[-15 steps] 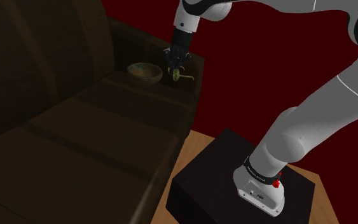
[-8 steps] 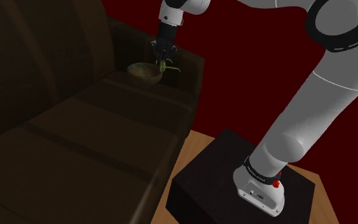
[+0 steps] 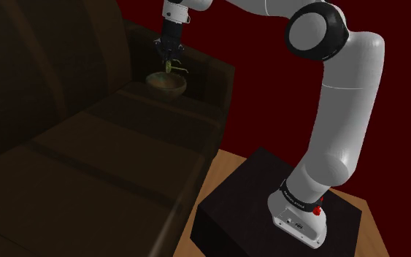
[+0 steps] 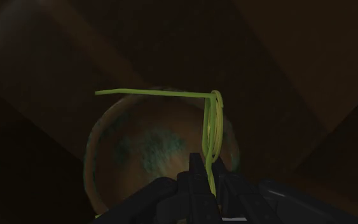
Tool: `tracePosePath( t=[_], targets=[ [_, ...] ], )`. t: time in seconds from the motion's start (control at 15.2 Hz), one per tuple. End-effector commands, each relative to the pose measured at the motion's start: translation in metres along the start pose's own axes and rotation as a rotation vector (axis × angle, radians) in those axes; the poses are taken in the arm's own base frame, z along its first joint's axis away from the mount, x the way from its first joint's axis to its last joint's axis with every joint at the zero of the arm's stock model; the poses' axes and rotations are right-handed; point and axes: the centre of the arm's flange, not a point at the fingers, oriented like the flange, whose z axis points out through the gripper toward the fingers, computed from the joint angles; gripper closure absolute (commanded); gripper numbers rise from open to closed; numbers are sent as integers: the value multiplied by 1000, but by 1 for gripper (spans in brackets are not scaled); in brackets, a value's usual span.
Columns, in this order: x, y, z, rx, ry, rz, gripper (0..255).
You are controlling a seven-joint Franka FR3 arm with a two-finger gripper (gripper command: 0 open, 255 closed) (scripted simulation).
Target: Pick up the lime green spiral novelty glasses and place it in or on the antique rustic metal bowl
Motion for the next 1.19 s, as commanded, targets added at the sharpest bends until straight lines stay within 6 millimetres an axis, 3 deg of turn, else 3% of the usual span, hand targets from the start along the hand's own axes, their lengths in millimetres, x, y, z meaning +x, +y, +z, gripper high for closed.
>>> tracePosePath(
  t=[0.0,0.13,0.92,1.12],
  targets=[
    [25,-7,0,0,0,0,255],
    [51,-17,1,0,0,0,255],
    [54,-6,63,0,0,0,255],
    [55,-6,67,0,0,0,255]
  ],
)
